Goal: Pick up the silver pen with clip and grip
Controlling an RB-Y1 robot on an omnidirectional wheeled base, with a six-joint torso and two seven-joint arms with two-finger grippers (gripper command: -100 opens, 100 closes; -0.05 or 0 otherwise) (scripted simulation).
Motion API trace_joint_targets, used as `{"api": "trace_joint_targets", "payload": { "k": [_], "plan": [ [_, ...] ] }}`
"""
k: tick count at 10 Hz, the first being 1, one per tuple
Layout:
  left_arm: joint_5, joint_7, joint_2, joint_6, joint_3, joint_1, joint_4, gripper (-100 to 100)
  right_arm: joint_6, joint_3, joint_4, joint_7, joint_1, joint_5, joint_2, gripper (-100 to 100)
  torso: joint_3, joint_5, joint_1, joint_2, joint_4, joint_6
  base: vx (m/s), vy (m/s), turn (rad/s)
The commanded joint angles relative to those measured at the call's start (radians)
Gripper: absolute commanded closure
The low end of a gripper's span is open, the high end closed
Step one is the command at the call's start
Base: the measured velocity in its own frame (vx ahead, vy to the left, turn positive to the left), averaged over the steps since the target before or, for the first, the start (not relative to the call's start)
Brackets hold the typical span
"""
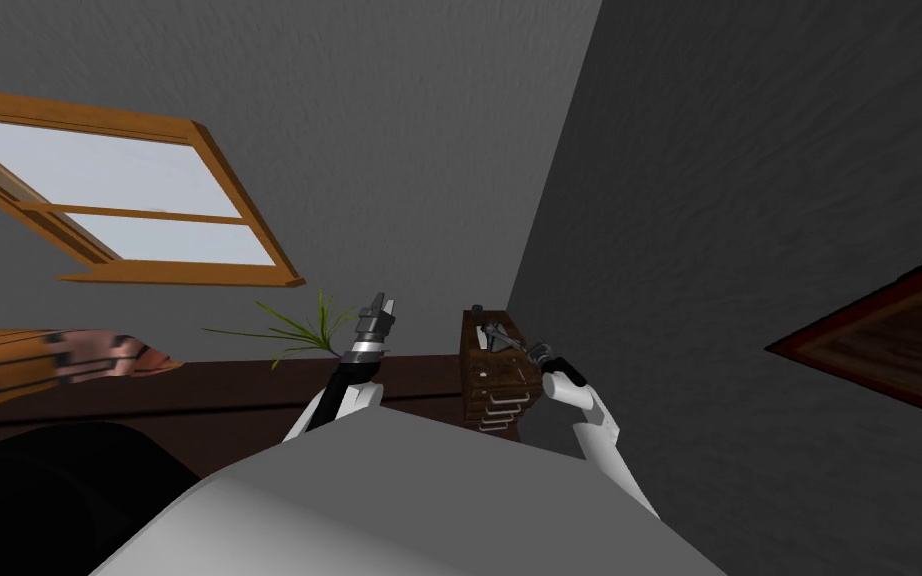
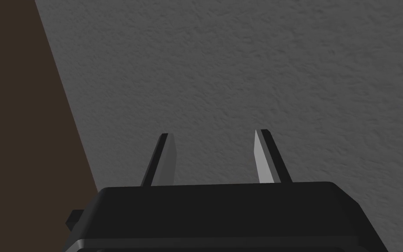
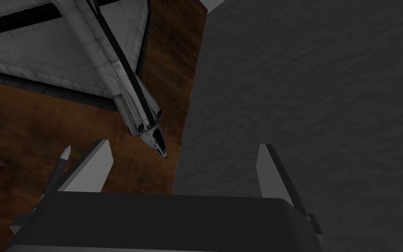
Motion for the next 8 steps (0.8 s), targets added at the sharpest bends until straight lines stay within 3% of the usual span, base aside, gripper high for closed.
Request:
{"api": "trace_joint_targets", "payload": {
  "k": [1, 4, 5, 6, 8],
  "plan": [
    [0.0, 0.0, 0.0, 0.0, 0.0, 0.0, 0.0, 0, 0.05, -0.007, 0.041, -0.037, -0.012, -0.032, -0.008, -100, 0.0, 0.0, 0.0, 0.0, 0.0, 0.0, 0.021, 0.011, -0.02],
    [0.0, 0.0, 0.0, 0.0, 0.0, 0.0, 0.0, 0, 0.101, -0.014, 0.081, -0.067, -0.029, -0.057, -0.01, -100, 0.0, 0.0, 0.0, 0.0, 0.0, 0.0, 0.022, 0.007, -0.006],
    [0.0, 0.0, 0.0, 0.0, 0.0, 0.0, 0.0, 0, 0.14, -0.021, 0.12, -0.096, -0.044, -0.082, -0.012, -100, 0.0, 0.0, 0.0, 0.0, 0.0, 0.0, 0.022, 0.002, 0.003],
    [0.0, 0.0, 0.0, 0.0, 0.0, 0.0, 0.0, 0, 0.143, -0.021, 0.12, -0.096, -0.044, -0.082, -0.012, -100, 0.0, 0.0, -0.001, 0.0, 0.0, 0.0, 0.017, 0.002, 0.0],
    [0.0, 0.0, 0.0, 0.0, 0.0, 0.0, 0.0, 0, 0.208, -0.034, 0.191, -0.15, -0.072, -0.13, -0.015, -100, 0.0, 0.0, -0.001, 0.0, 0.0, 0.0, 0.028, -0.003, 0.016]
  ]
}}
